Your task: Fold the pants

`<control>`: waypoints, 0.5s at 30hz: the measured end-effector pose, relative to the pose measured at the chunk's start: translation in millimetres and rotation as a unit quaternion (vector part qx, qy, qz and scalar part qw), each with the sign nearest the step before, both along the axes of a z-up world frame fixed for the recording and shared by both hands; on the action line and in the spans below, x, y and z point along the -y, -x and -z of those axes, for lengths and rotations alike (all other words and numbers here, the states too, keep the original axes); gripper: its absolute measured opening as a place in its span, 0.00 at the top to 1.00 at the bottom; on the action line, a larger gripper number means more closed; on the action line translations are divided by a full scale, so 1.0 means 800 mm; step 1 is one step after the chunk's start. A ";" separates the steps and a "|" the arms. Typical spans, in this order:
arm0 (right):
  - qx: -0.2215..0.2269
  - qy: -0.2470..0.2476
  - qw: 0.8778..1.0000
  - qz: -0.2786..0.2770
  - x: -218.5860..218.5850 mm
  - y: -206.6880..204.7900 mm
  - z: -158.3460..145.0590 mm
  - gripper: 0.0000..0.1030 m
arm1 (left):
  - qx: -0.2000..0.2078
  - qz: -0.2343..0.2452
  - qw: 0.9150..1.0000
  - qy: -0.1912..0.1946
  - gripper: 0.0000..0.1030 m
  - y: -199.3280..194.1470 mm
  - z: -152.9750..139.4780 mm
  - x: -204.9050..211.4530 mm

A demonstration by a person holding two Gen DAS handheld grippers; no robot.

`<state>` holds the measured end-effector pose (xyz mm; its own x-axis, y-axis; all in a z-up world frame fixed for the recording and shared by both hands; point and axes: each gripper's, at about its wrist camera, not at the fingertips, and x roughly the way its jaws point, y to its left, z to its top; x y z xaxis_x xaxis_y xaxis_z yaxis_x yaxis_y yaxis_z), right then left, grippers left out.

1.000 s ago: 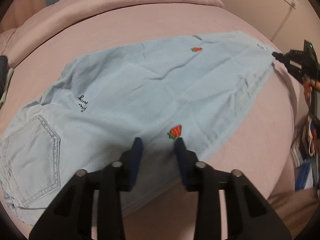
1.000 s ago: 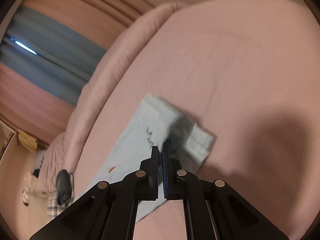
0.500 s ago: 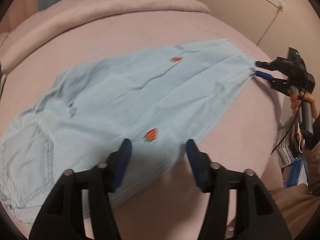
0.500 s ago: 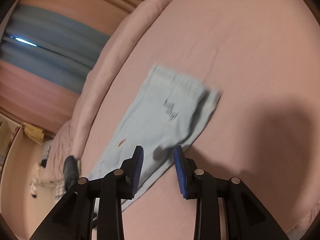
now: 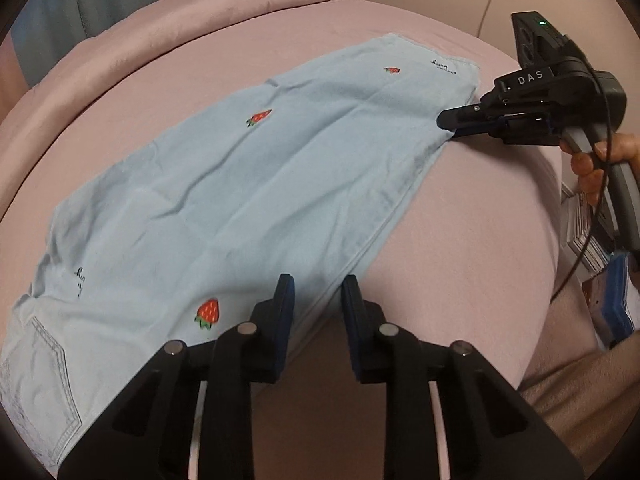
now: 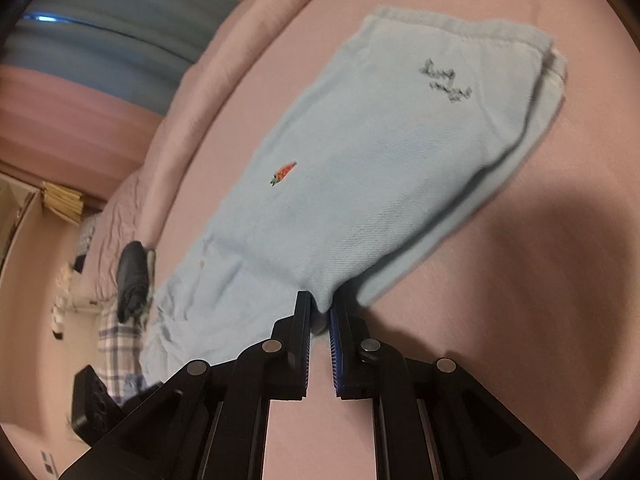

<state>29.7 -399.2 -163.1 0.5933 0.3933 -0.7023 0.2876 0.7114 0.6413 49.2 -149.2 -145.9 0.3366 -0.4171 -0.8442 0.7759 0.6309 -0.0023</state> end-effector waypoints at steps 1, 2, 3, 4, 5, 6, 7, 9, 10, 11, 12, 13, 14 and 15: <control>-0.005 0.001 1.000 -0.005 0.002 0.001 0.000 0.90 | -0.005 -0.003 1.000 0.001 0.74 0.001 -0.003 -0.009; -0.009 0.000 1.000 -0.003 0.003 0.003 -0.003 0.90 | -0.008 -0.004 1.000 0.004 0.74 0.003 -0.007 -0.012; -0.017 0.012 1.000 -0.002 0.005 0.004 -0.009 0.87 | -0.009 -0.007 1.000 0.009 0.69 0.004 -0.012 -0.018; -0.019 0.044 0.999 0.000 0.002 0.005 -0.020 0.80 | -0.009 -0.012 1.000 0.019 0.61 0.007 -0.022 -0.028; -0.017 0.081 0.997 0.001 -0.004 0.004 -0.032 0.73 | -0.009 -0.017 0.999 0.030 0.57 0.008 -0.030 -0.030; -0.010 0.126 0.992 -0.003 -0.013 0.003 -0.048 0.70 | -0.004 -0.026 0.998 0.053 0.48 0.005 -0.042 -0.045; 0.003 0.150 0.989 -0.013 -0.024 0.000 -0.062 0.69 | 0.000 -0.035 0.997 0.065 0.40 0.002 -0.048 -0.054; 0.035 0.148 0.987 -0.061 -0.054 -0.011 -0.078 0.69 | 0.013 -0.073 0.994 0.080 0.39 -0.015 -0.056 -0.075; 0.046 0.139 0.986 -0.086 -0.070 -0.018 -0.080 0.69 | 0.013 -0.107 0.991 0.079 0.41 -0.031 -0.054 -0.089; 0.061 0.128 0.983 -0.120 -0.092 -0.026 -0.078 0.69 | 0.007 -0.131 0.988 0.081 0.42 -0.044 -0.049 -0.100; 0.073 0.123 0.977 -0.156 -0.123 -0.038 -0.074 0.69 | -0.001 -0.155 0.984 0.082 0.42 -0.056 -0.043 -0.110; 0.077 0.129 0.972 -0.182 -0.144 -0.044 -0.068 0.69 | -0.011 -0.186 0.979 0.078 0.42 -0.070 -0.031 -0.125; 0.079 0.142 0.965 -0.206 -0.165 -0.050 -0.060 0.69 | -0.015 -0.208 0.976 0.067 0.43 -0.077 -0.021 -0.137; 0.076 0.162 0.956 -0.231 -0.189 -0.053 -0.048 0.69 | -0.015 -0.226 0.973 0.052 0.46 -0.080 -0.010 -0.150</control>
<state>72.2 -248.4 -124.4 0.5135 0.4141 -0.7516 -0.1851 0.9087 0.3742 112.9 -29.6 -137.6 0.4808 -0.3161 -0.8178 0.4178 0.9027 -0.1033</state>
